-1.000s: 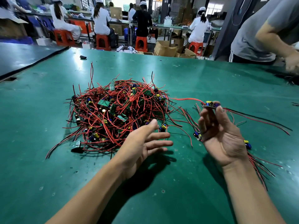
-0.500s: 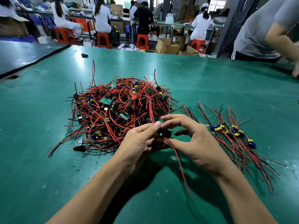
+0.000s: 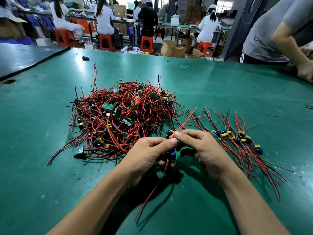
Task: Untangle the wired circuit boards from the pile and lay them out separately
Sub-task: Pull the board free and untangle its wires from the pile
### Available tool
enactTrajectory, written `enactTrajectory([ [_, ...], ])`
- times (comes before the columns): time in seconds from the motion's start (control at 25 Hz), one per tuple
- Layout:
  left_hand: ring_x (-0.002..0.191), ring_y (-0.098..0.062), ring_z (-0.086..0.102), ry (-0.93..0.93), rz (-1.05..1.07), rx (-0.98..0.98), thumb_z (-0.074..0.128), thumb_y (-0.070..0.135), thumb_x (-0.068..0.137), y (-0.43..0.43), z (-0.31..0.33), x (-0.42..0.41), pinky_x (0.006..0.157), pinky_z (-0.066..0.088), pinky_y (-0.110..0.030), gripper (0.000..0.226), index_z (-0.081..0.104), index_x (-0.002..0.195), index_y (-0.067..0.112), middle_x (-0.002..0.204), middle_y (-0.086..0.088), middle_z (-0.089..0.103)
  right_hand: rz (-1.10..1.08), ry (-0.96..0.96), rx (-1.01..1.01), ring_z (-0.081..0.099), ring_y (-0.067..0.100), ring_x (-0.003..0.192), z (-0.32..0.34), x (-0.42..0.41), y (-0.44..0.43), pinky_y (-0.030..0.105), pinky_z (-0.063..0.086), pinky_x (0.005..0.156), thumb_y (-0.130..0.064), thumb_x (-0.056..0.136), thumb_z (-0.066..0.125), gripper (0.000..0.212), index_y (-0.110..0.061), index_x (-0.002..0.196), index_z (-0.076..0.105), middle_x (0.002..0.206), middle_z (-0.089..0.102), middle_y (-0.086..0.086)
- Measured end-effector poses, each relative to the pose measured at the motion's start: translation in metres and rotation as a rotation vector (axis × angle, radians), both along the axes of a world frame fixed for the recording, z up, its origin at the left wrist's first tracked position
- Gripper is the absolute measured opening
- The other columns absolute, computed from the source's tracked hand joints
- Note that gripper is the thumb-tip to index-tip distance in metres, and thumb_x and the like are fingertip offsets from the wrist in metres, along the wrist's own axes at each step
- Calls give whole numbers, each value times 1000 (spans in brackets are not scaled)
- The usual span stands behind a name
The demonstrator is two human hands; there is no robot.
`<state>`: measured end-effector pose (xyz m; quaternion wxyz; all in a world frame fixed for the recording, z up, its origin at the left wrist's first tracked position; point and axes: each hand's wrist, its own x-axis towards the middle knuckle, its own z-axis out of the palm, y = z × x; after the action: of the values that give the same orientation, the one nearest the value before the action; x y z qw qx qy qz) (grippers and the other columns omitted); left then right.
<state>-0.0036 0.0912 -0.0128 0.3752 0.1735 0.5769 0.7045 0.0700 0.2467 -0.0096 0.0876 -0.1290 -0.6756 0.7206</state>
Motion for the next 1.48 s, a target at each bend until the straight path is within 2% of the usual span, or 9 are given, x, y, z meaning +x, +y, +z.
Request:
enactTrajectory([
  [0.08, 64, -15, 65, 31, -14, -9, 66, 24, 89, 1, -2, 0, 58, 55, -23, 29, 73, 100, -2, 81, -13, 69, -7, -15, -44, 60, 13, 57, 0, 0, 1, 23, 50, 55, -28, 83, 74, 17, -11, 85, 75, 76, 67, 10],
  [0.2, 82, -24, 74, -25, -39, 7, 59, 22, 95, 2, -3, -2, 82, 57, -39, 28, 71, 105, -1, 98, -18, 75, -18, 6, -142, 58, 14, 54, -2, -2, -1, 22, 49, 48, -25, 82, 73, 16, -9, 85, 73, 73, 63, 10],
  [0.32, 73, -27, 73, -122, -63, 41, 59, 16, 94, 1, -4, -2, 70, 62, -35, 21, 72, 100, 0, 92, -21, 73, -6, 25, -22, 58, 14, 59, -7, -3, -2, 27, 51, 54, -31, 82, 72, 25, -8, 90, 76, 75, 67, 8],
  [0.44, 60, -23, 67, -91, -113, -7, 59, 15, 95, -1, -7, 0, 57, 57, -27, 20, 73, 91, 3, 79, -17, 70, 43, -22, -6, 58, 19, 52, -11, -3, -5, 26, 52, 48, -30, 87, 71, 24, -8, 94, 77, 73, 69, 10],
  [0.64, 59, -21, 68, -25, -81, -19, 55, 11, 96, 3, -10, 2, 57, 54, -28, 24, 75, 84, 4, 79, -16, 72, 30, -23, 64, 58, 16, 64, -13, -5, -3, 23, 49, 54, -22, 89, 73, 15, -8, 92, 73, 78, 68, 6],
  [0.8, 68, -22, 72, 52, -36, -34, 56, 6, 95, 5, -14, 2, 67, 57, -33, 19, 71, 97, -5, 90, -19, 75, -10, -3, 62, 58, 13, 64, -18, -8, -5, 23, 49, 51, -15, 90, 72, 9, -6, 90, 72, 74, 65, 6],
  [1.08, 51, -22, 61, 92, -10, -61, 58, 0, 91, 3, -16, 2, 48, 51, -25, 19, 74, 84, -7, 77, -21, 70, 157, -57, 19, 65, 22, 58, -17, -4, 2, 27, 55, 60, -21, 90, 70, 28, 3, 104, 73, 84, 74, 12],
  [1.36, 48, -24, 60, 59, -105, -115, 57, -2, 89, 5, -13, 0, 50, 50, -25, 17, 69, 82, -13, 72, -23, 69, -93, -65, 276, 61, 18, 65, -21, -6, 14, 28, 47, 65, -24, 97, 66, 16, -16, 92, 80, 80, 73, 19],
  [1.48, 47, -22, 61, 69, -196, -128, 59, 1, 89, 5, -10, 5, 50, 51, -23, 17, 70, 81, -10, 72, -22, 69, -292, -7, 238, 59, 15, 60, -23, -7, 21, 30, 48, 59, -20, 99, 63, 18, -14, 90, 78, 79, 73, 15],
])
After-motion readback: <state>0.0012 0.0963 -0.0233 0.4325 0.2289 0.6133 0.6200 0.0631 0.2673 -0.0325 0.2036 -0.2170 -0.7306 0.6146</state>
